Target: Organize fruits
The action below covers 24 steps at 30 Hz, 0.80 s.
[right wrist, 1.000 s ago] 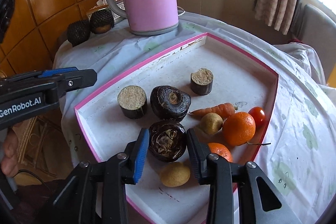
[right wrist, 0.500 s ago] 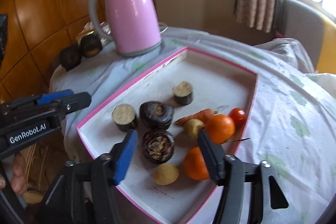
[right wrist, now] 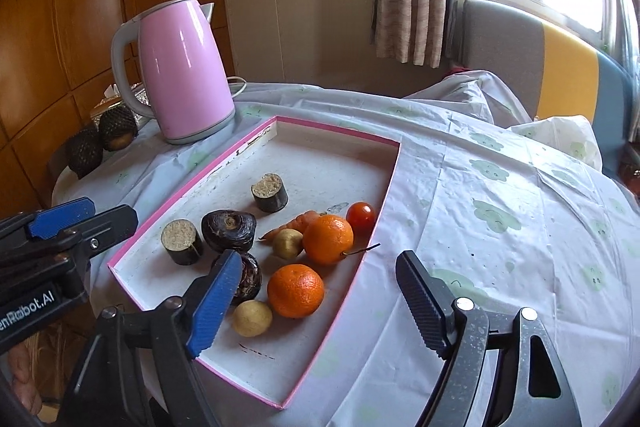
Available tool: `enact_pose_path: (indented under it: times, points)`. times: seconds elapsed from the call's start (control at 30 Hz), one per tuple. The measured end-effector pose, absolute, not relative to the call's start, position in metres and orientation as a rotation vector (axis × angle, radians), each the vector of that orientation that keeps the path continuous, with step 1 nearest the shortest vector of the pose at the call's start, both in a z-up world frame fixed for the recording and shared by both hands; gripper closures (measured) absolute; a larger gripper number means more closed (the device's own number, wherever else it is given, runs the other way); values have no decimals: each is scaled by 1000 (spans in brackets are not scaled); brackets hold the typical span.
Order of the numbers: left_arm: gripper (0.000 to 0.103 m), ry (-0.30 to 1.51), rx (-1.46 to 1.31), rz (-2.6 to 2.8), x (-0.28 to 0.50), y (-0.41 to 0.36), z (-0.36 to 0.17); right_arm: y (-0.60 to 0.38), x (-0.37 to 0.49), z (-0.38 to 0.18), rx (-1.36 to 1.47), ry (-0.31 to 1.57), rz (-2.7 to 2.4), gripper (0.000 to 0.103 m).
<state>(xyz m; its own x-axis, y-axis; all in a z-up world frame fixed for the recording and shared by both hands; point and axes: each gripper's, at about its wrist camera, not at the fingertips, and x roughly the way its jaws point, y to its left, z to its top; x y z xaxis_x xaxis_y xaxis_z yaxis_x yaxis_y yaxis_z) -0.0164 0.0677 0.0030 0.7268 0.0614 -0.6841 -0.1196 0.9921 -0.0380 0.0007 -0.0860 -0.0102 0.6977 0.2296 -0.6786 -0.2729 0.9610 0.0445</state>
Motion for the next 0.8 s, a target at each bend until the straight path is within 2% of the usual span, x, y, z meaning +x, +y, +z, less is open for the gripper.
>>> enact_pose_path:
  times: [0.13, 0.8]
  points:
    - [40, 731, -92, 167, -15, 69, 6, -86, -1, -10, -59, 741, 279, 23]
    - [40, 702, -99, 199, -19, 75, 8, -83, -3, -13, -50, 748, 294, 21]
